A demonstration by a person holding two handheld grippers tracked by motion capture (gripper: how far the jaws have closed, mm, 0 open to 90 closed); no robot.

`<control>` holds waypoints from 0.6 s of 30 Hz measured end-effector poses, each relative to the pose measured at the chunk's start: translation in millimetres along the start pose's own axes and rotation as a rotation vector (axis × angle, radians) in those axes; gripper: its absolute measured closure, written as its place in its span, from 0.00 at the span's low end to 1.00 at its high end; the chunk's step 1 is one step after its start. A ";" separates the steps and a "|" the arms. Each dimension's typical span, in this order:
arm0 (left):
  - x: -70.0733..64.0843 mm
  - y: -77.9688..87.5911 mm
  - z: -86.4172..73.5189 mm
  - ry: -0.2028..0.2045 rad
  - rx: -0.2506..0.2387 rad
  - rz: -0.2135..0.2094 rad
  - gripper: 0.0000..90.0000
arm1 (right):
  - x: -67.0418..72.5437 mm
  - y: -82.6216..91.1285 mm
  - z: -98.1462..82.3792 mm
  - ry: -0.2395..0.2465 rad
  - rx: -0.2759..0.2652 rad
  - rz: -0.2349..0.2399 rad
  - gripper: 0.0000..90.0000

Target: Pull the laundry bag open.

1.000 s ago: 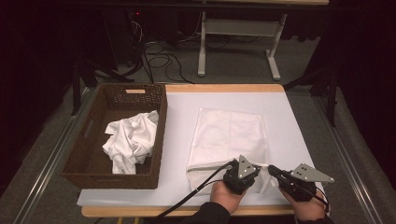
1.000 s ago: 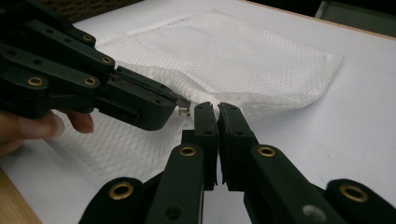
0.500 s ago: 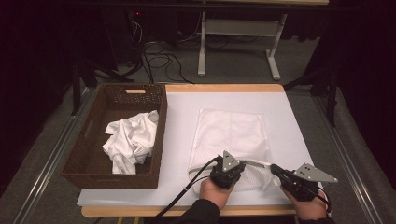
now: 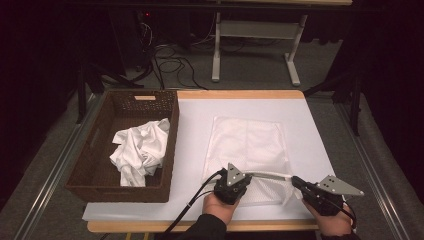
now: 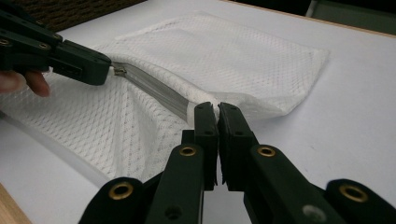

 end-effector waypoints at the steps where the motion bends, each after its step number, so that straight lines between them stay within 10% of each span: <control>1: 4.3 5.0 -1.2 0.001 0.003 0.012 0.96 | -0.3 0.3 -0.5 -0.001 0.002 -0.001 0.98; 18: 42.0 48.1 -8.0 0.024 0.026 0.117 0.96 | -9.8 4.8 -2.6 -0.019 0.004 -0.030 0.98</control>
Point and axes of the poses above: each handheld gripper's, and its own axes: y roughly backward along the jaws, z roughly out of its top, x roughly to its left, the point moved 7 cm from there along -y, roughly forward along the jaws, and after that the axes turned 11 degrees about -x, right-handed, at the moved point
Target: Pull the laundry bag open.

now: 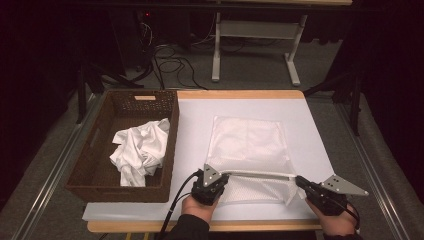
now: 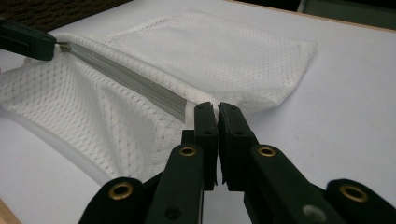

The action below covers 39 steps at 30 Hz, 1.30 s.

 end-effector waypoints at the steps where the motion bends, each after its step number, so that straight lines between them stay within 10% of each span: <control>1: 3.7 3.8 -0.1 -0.001 0.003 0.011 0.96 | 0.3 -0.1 0.2 0.001 0.000 0.000 0.98; 9: 36.4 34.6 -5.9 0.017 0.051 0.124 0.96 | -2.7 1.7 -3.3 -0.002 0.012 0.000 0.98; 15: 35.1 43.2 -18.9 -0.023 0.074 0.149 0.96 | -9.2 5.2 -10.7 -0.017 0.041 0.006 0.98; 24: 38.6 42.4 -24.9 0.024 0.012 0.069 0.95 | -8.1 3.6 -14.4 -0.042 0.066 0.027 0.90; 31: 27.2 38.6 -17.4 -0.037 -0.038 0.054 0.68 | -13.4 2.6 -5.0 -0.066 0.019 -0.003 0.68; 39: 25.9 47.8 -8.8 -0.043 -0.107 0.051 0.52 | -39.5 -47.4 -1.3 -0.066 0.113 -0.069 0.66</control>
Point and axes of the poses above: each handheld gripper's, and its own axes: y roughly backward along the jaws, z roughly out of its top, x roughly to its left, the point moved 7 cm from there along -y, roughly forward along the jaws, and after that the axes turned 11 degrees about -x, right-handed, at the moved point
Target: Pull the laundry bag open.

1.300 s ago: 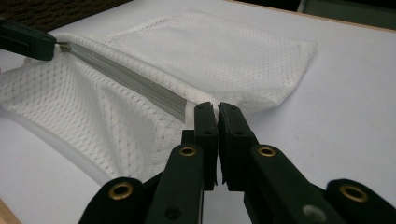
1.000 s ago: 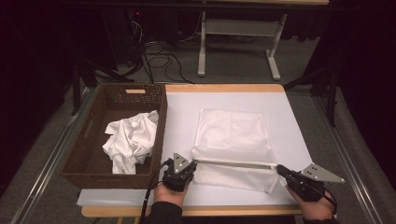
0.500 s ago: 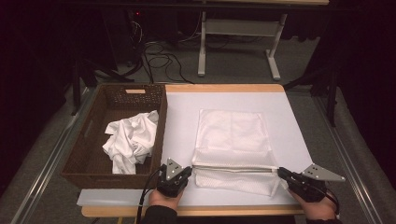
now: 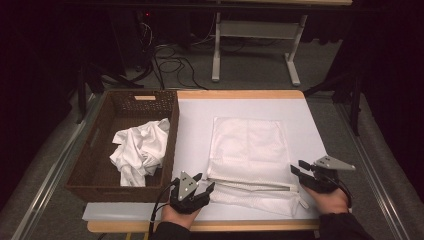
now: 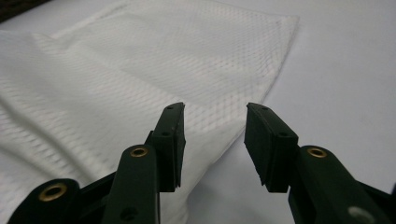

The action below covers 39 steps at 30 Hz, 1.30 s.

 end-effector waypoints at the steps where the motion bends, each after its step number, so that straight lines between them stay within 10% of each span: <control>1: 0.5 0.9 0.7 0.003 -0.005 -0.005 0.52 | 0.0 0.0 0.0 0.000 0.000 0.000 0.66; 14: -0.2 3.2 -2.2 0.014 0.013 -0.021 0.50 | -39.7 -76.3 -1.3 -0.041 0.144 -0.084 0.65; 20: -1.6 0.8 -5.4 0.009 0.036 -0.023 0.50 | -31.4 -78.5 1.3 0.026 0.176 -0.050 0.99; 39: -18.8 -27.7 -22.4 -0.067 0.185 -0.089 0.59 | -72.4 -27.8 -10.1 0.019 0.117 -0.172 0.90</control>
Point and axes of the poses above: each handheld gripper's, and its own axes: y roughly backward along the jaws, z roughly out of its top, x roughly to its left, the point moved 7 cm from there along -y, roughly forward along the jaws, and after that the axes turned 11 degrees about -x, right-handed, at the moved point
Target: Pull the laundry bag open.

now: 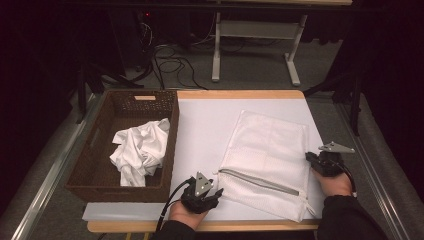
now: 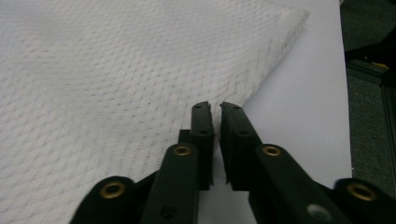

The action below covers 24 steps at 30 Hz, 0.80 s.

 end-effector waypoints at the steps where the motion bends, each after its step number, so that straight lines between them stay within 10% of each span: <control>1: -1.7 -2.1 -1.0 -0.002 0.012 -0.008 0.61 | 2.3 5.0 0.4 -0.004 -0.014 0.010 0.86; 4: -5.4 -4.7 -3.2 -0.036 0.035 -0.005 0.71 | 6.9 13.0 1.3 0.003 -0.052 0.017 0.85; 6: -7.8 -5.8 -4.4 -0.061 0.045 0.007 0.97 | 13.5 21.3 1.6 0.015 -0.082 0.033 0.85; 12: -1.5 1.1 -5.5 -0.035 0.029 0.060 0.98 | 37.4 43.2 2.9 0.021 -0.140 0.091 0.83; 17: 2.3 10.0 5.1 -0.034 -0.069 0.105 0.58 | 64.5 60.2 -0.5 0.022 -0.151 0.157 0.63; 24: 5.6 22.7 18.5 -0.046 -0.170 0.131 0.36 | 83.8 78.2 -0.1 0.024 -0.191 0.211 0.35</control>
Point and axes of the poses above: each handheld gripper's, and its own axes: y roughly backward along the jaws, z roughly out of its top, x roughly to its left, the point moved 7 cm from there along -y, roughly forward along the jaws, and after that the axes turned 11 degrees about -x, right-handed, at the moved point
